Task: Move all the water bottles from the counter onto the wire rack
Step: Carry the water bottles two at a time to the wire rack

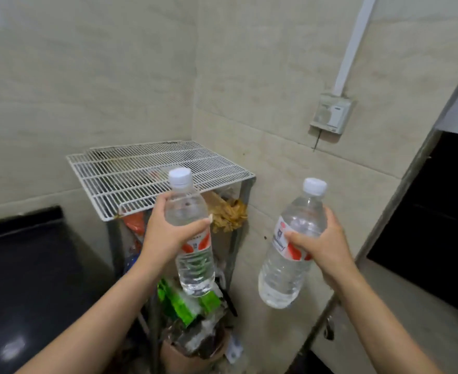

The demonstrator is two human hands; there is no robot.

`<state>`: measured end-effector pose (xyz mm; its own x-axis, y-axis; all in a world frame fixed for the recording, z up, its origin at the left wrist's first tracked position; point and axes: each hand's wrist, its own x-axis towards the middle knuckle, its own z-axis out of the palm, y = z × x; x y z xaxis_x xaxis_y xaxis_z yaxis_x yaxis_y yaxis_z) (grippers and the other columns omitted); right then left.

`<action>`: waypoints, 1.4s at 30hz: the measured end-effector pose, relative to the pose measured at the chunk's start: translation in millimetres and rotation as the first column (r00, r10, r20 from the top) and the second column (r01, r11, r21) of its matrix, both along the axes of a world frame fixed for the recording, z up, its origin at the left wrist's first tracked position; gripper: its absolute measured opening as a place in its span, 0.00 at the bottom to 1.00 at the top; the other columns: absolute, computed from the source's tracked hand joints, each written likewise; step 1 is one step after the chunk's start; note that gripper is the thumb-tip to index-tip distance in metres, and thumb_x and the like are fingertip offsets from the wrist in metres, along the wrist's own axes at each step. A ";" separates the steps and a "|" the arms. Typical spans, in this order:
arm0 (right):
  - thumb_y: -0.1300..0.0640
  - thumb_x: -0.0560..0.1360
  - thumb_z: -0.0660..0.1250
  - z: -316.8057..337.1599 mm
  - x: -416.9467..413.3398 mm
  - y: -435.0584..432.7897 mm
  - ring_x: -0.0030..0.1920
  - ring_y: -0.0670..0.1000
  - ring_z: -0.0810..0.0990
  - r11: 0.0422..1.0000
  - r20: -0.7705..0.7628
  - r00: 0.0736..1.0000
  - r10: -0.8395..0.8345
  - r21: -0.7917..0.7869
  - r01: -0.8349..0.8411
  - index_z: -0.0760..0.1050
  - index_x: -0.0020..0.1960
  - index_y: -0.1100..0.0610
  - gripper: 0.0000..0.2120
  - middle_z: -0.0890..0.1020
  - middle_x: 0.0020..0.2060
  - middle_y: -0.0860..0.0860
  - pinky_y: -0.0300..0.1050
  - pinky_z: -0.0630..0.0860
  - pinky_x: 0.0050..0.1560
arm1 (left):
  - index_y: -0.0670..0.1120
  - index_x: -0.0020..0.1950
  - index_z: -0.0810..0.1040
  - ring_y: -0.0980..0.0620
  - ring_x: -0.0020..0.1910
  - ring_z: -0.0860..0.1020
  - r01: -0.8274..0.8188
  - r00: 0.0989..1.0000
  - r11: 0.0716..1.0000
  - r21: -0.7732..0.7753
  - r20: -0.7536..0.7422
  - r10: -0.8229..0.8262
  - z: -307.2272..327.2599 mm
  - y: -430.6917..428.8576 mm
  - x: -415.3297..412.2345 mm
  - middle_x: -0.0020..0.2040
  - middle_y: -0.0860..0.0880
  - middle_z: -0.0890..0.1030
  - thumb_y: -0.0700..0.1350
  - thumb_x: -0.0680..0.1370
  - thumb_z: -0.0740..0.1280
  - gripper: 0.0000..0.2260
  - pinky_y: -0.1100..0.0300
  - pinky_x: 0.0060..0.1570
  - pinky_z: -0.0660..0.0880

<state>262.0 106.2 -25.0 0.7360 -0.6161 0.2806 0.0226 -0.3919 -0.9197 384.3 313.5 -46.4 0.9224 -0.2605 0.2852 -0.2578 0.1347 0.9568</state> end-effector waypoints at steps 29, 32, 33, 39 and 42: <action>0.62 0.62 0.74 79.1 514.8 -108.9 0.50 0.54 0.79 0.960 0.155 0.948 0.280 -0.033 -0.278 0.66 0.54 0.56 0.25 0.77 0.48 0.51 0.56 0.77 0.54 | 0.54 0.57 0.64 0.43 0.55 0.73 -0.400 0.915 0.908 -0.125 0.008 0.404 76.9 -98.9 371.9 0.59 0.45 0.69 0.41 0.66 0.73 0.26 0.56 0.39 0.75; 0.63 0.63 0.74 78.8 545.3 -111.3 0.49 0.54 0.79 0.947 0.157 0.935 0.319 -0.006 -0.322 0.66 0.57 0.58 0.26 0.77 0.47 0.52 0.54 0.78 0.53 | 0.53 0.57 0.64 0.43 0.53 0.73 -0.455 0.889 0.883 -0.116 -0.005 0.458 74.0 -100.2 379.5 0.52 0.49 0.70 0.41 0.66 0.73 0.26 0.53 0.42 0.76; 0.63 0.63 0.74 78.9 557.4 -111.1 0.48 0.54 0.78 0.940 0.149 0.929 0.338 -0.013 -0.340 0.66 0.57 0.59 0.27 0.76 0.46 0.51 0.53 0.78 0.53 | 0.53 0.58 0.64 0.44 0.52 0.73 -0.460 0.886 0.881 -0.108 -0.001 0.463 72.8 -99.0 381.3 0.50 0.51 0.70 0.41 0.66 0.73 0.26 0.54 0.40 0.76; 0.61 0.61 0.74 68.6 621.3 -100.6 0.51 0.57 0.78 0.938 0.090 0.934 0.346 -0.062 -0.341 0.64 0.61 0.59 0.32 0.75 0.49 0.53 0.54 0.77 0.54 | 0.54 0.56 0.64 0.47 0.47 0.76 -0.546 0.838 0.836 -0.047 -0.019 0.546 60.6 -79.9 388.2 0.56 0.45 0.72 0.41 0.66 0.74 0.26 0.60 0.31 0.74; 0.63 0.64 0.74 57.5 643.7 -103.8 0.50 0.54 0.76 0.907 0.050 0.912 0.407 -0.143 -0.397 0.64 0.62 0.60 0.31 0.74 0.49 0.52 0.47 0.73 0.51 | 0.55 0.56 0.64 0.51 0.44 0.75 -0.640 0.767 0.766 -0.052 -0.002 0.641 56.9 -68.3 391.2 0.54 0.47 0.72 0.42 0.66 0.74 0.26 0.61 0.30 0.74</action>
